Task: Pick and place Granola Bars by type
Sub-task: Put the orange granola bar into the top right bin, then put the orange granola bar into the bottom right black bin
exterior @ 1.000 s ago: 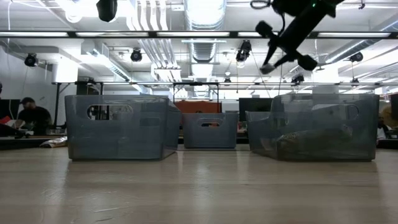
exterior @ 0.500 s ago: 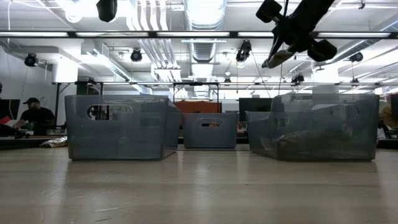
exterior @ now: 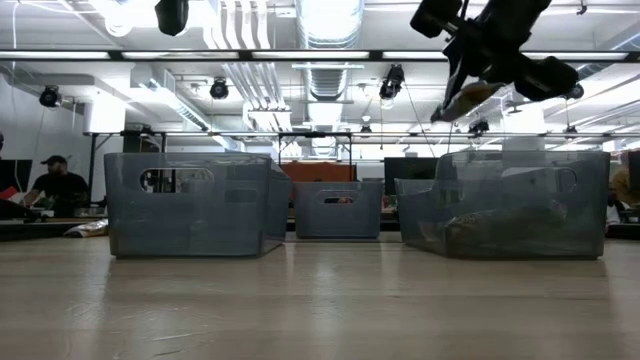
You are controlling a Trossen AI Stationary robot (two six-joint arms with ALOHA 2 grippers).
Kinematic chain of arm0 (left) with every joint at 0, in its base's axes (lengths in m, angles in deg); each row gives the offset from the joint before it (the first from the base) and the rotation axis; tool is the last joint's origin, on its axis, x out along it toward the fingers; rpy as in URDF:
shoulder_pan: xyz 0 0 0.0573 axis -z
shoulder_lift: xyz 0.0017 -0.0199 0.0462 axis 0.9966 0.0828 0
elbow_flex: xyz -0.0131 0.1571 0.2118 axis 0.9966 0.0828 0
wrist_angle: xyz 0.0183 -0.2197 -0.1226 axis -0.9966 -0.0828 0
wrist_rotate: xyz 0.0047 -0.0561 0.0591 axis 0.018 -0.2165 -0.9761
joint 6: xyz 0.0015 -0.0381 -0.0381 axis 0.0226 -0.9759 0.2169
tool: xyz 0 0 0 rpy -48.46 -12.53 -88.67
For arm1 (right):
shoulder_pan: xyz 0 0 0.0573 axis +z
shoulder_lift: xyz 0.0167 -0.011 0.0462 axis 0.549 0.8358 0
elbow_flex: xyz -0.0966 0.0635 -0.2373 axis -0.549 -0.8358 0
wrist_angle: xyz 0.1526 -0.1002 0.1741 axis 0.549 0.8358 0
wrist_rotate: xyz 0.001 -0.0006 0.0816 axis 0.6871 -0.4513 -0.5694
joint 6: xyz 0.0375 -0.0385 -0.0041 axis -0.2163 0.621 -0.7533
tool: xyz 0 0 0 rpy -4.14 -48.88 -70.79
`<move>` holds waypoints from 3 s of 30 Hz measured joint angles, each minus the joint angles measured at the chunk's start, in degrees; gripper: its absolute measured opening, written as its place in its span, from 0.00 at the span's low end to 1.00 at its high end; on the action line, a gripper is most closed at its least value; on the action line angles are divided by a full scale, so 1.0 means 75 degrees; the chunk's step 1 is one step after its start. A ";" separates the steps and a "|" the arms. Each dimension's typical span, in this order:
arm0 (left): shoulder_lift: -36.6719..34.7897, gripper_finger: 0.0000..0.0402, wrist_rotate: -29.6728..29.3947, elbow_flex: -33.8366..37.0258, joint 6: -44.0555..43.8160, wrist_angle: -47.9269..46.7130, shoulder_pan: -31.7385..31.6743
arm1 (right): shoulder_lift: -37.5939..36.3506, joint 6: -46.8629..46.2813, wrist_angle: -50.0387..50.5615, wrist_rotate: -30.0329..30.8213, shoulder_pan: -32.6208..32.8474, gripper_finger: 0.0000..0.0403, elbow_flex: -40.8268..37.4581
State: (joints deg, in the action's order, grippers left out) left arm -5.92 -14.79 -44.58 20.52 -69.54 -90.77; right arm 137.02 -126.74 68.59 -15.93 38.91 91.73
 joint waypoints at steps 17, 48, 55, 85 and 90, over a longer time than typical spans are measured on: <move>0.0000 0.00 0.0071 0.0003 -0.0056 -0.0004 0.0006 | 0.1539 -0.0621 -0.0399 -0.0586 0.0539 0.24 -0.0003; 0.0000 0.00 0.0431 0.0003 -0.0070 -0.0007 0.0000 | 0.1577 -0.0659 -0.0414 -0.0478 0.0536 0.19 0.0001; 0.0001 0.00 0.0431 0.0003 -0.0067 -0.0007 0.0002 | 0.1577 -0.0593 -0.0414 -0.0443 0.0536 0.03 0.0003; 0.0003 0.00 0.0431 0.0003 -0.0064 -0.0004 0.0006 | -0.1181 0.3259 -0.0473 0.0416 0.0516 0.03 0.0006; 0.0003 0.00 0.0428 0.0003 -0.0064 -0.0007 0.0006 | -0.1975 0.4375 -0.0496 0.0759 0.0518 0.03 0.0006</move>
State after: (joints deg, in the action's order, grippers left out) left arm -5.89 -11.57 -44.56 20.04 -69.59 -90.72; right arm 122.21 -93.93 64.87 -10.24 42.79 91.77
